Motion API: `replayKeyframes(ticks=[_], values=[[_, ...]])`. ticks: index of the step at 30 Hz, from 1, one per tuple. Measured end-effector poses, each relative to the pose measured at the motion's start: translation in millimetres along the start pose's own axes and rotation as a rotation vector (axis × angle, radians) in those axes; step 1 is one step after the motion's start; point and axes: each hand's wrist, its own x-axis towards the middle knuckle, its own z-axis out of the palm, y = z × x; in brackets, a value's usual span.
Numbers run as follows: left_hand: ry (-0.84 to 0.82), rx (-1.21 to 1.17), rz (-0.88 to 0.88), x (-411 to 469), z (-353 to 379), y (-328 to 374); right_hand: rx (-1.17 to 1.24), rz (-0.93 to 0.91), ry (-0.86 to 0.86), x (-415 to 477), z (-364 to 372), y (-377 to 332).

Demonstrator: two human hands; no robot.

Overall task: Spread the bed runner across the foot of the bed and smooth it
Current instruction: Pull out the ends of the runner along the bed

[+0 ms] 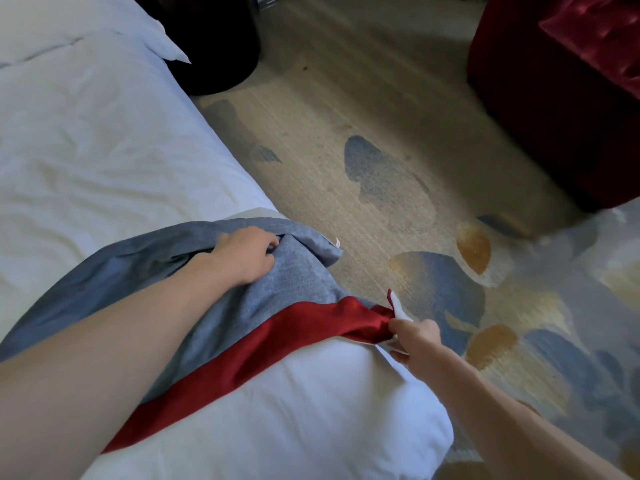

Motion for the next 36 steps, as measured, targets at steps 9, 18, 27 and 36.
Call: replayKeyframes(ticks=[9, 18, 27, 36], values=[[-0.028, 0.148, 0.031, -15, 8, -20, -0.722, -0.222, 0.038, -12, 7, -3], [0.222, 0.105, -0.059, -45, 9, -76, -0.715, -0.727, -0.143, -45, 81, -61], [0.311, -0.073, -0.345, -61, 6, -145, -1.005, -1.236, -0.225, -80, 180, -113], [0.208, -0.210, -0.370, -49, 3, -204, -1.241, -1.248, -0.271, -80, 242, -153]])
